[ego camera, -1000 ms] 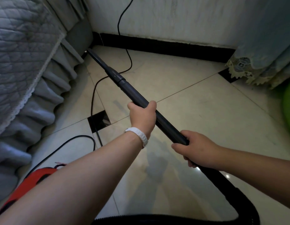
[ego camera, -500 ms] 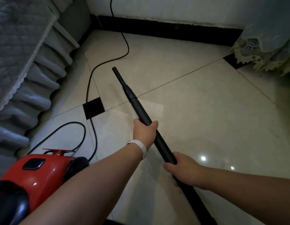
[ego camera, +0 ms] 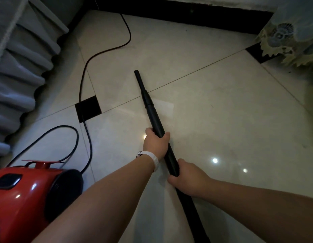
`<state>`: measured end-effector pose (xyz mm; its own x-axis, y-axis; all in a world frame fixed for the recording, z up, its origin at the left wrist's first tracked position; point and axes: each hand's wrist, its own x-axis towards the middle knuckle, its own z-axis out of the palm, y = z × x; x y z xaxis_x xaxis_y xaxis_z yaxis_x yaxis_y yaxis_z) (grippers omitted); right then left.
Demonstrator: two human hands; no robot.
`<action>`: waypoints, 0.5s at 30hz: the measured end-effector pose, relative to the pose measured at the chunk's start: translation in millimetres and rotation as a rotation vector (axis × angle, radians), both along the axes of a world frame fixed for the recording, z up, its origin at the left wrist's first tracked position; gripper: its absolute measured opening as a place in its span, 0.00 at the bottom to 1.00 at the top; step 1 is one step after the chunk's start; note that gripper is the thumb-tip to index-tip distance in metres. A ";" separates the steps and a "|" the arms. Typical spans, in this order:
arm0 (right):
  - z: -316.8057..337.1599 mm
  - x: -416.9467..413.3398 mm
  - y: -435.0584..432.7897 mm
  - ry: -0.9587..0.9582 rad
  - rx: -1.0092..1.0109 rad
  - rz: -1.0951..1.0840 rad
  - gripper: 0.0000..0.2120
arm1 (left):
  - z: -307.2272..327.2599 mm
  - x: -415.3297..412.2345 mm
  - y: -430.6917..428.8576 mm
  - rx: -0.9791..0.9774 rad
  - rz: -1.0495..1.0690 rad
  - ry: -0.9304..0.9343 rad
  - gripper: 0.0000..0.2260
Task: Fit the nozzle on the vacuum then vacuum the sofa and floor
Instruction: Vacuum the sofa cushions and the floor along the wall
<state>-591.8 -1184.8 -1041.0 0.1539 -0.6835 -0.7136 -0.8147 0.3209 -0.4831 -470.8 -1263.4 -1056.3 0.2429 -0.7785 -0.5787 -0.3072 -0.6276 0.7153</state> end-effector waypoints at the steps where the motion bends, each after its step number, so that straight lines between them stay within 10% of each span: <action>1: -2.5 -1.3 -0.9 0.014 0.001 0.016 0.21 | -2.5 -0.4 1.9 0.007 -0.013 0.008 0.19; 15: 30.0 -3.6 -53.0 0.298 -0.443 0.582 0.18 | 42.8 22.4 33.4 -0.022 -0.289 -0.176 0.19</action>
<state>-595.4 -1237.7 -1011.0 0.4196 -0.7821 -0.4607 -0.9076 -0.3683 -0.2013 -448.4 -1230.1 -1013.5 0.1053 -0.8414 -0.5301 -0.5902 -0.4819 0.6477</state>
